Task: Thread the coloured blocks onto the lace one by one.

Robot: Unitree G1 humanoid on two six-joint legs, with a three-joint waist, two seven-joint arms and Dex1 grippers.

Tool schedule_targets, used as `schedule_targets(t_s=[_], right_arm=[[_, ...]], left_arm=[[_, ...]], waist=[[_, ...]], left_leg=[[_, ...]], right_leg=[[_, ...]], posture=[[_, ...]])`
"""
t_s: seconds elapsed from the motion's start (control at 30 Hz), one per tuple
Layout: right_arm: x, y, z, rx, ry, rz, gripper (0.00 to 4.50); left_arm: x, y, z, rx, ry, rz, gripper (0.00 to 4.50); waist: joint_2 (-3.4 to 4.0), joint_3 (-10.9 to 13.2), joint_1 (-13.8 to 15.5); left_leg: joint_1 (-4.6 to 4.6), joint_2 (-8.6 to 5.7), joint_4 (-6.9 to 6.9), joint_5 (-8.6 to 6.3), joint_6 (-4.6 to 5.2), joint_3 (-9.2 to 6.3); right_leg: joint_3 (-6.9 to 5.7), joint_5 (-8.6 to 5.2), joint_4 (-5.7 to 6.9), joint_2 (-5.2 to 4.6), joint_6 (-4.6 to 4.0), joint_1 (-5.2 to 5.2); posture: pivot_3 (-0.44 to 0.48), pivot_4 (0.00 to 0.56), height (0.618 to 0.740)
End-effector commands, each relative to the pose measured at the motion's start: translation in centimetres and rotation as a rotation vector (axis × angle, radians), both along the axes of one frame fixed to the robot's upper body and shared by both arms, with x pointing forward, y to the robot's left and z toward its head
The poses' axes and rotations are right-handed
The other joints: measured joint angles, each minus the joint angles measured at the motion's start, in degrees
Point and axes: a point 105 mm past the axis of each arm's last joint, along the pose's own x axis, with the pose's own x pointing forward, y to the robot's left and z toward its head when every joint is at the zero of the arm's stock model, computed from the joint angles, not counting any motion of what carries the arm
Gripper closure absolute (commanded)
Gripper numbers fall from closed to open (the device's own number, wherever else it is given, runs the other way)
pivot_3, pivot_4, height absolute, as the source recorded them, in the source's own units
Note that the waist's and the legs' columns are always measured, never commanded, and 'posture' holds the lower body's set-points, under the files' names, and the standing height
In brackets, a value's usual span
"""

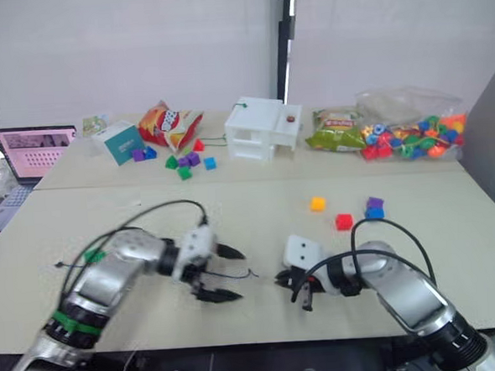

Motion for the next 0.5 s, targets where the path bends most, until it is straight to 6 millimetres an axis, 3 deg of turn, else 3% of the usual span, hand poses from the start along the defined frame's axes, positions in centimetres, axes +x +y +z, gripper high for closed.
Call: schedule_targets(t_s=[0.03, 0.2, 0.5], right_arm=[[-0.3, 0.7, 1.0, 0.01, -0.036, 0.027, 4.5], [-0.6, 0.9, 0.8, 0.002, -0.031, 0.028, 4.5], [-0.7, 0.9, 0.8, 0.002, -0.029, 0.01, 4.5]], left_arm=[[0.6, -0.9, 0.3, 0.004, -0.072, -0.031, 0.02], [1.3, -1.9, -0.2, 0.008, -0.069, -0.071, 0.02], [0.9, -2.6, 0.1, 0.003, -0.066, -0.118, 2.86]], waist=[[0.0, 0.0, 0.1], [0.0, 0.0, 0.2], [0.0, 0.0, 0.2]], left_leg=[[0.01, 0.0, 0.0, 0.0, 0.0, 0.0], [0.01, -0.07, 0.06, 0.0, 0.01, 0.0], [0.01, -0.07, 0.06, 0.0, 0.01, -0.02]], right_leg=[[0.0, 0.0, 0.0, 0.01, 0.0, 0.01], [-0.02, 0.0, -0.02, -0.05, 0.01, 0.06], [-0.02, 0.0, -0.01, -0.04, 0.01, 0.05]], posture=[[0.0, 0.15, 0.74], [0.0, 0.15, 0.74], [0.0, 0.15, 0.74]])
